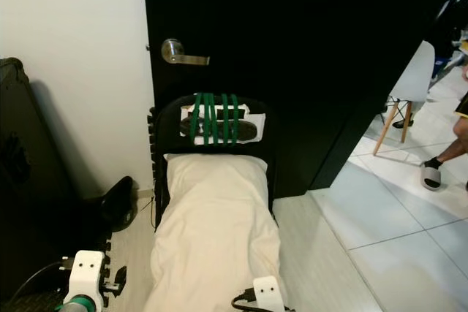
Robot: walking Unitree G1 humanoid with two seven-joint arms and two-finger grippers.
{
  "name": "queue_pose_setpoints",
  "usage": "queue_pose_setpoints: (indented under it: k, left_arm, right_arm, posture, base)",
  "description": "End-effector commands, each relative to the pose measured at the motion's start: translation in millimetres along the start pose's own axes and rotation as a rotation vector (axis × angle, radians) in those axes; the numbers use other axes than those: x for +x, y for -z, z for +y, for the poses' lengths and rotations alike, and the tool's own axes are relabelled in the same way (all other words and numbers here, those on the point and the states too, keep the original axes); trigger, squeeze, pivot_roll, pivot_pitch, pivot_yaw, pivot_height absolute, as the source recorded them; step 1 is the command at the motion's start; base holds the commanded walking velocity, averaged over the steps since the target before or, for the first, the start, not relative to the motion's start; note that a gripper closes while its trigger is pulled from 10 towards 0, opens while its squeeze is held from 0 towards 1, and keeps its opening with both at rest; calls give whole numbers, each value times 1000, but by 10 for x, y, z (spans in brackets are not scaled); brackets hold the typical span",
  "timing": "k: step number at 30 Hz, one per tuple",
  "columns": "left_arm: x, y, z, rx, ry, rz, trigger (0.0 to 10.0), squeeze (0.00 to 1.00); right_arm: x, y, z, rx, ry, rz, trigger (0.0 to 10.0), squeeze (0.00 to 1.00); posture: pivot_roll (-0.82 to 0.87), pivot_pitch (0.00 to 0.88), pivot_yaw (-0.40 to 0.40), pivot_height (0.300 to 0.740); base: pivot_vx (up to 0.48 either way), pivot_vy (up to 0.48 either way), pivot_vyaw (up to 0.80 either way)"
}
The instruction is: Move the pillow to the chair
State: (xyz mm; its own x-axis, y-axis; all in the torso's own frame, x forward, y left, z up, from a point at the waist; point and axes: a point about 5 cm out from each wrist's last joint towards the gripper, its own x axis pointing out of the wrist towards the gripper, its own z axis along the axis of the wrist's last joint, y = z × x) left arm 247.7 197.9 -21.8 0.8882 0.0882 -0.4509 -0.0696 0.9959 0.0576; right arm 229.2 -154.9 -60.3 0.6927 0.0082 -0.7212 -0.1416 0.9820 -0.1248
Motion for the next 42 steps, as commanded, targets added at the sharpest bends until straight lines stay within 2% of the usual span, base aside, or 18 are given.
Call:
queue_pose_setpoints:
  k: [1, 9, 13, 15, 19, 32, 42]
  left_arm:
    - [-45, 105, 8, -19, -14, 29, 10000, 0]
    - [-60, 163, 26, -26, -42, 38, 10000, 0]
    - [-60, 168, 44, -26, -69, 37, 10000, 0]
    - [-50, 156, 43, -36, -85, 34, 10000, 0]
    - [-35, 148, 13, -46, -73, 38, 10000, 0]
    - [-66, 231, 50, -49, -70, 67, 10000, 0]
    - [-63, 239, 19, -44, -62, 69, 10000, 0]
  right_arm:
    - [-24, 112, -24, -14, 10, 28, 10000, 0]
    - [-28, 107, -33, -12, 27, 4, 10000, 0]
    - [-16, 28, -36, -1, 34, -31, 10000, 0]
    - [2, -105, -52, 34, 44, -86, 10000, 0]
    - [17, -227, -55, 75, 43, -131, 10000, 0]
    - [23, -255, -4, 116, 35, -130, 10000, 0]
    - [22, -255, 33, 124, 28, -133, 10000, 0]
  posture:
    - [111, 37, -28, 740]
    - [112, 35, -32, 740]
    - [97, 31, -30, 740]
    - [91, 29, -30, 740]
    - [83, 30, -28, 740]
    - [90, 24, -25, 740]
    - [94, 17, -24, 740]
  base:
    - [0, 0, 0]
    - [0, 0, 0]
    - [0, 0, 0]
    - [0, 0, 0]
    - [0, 0, 0]
    - [0, 0, 0]
    - [0, 0, 0]
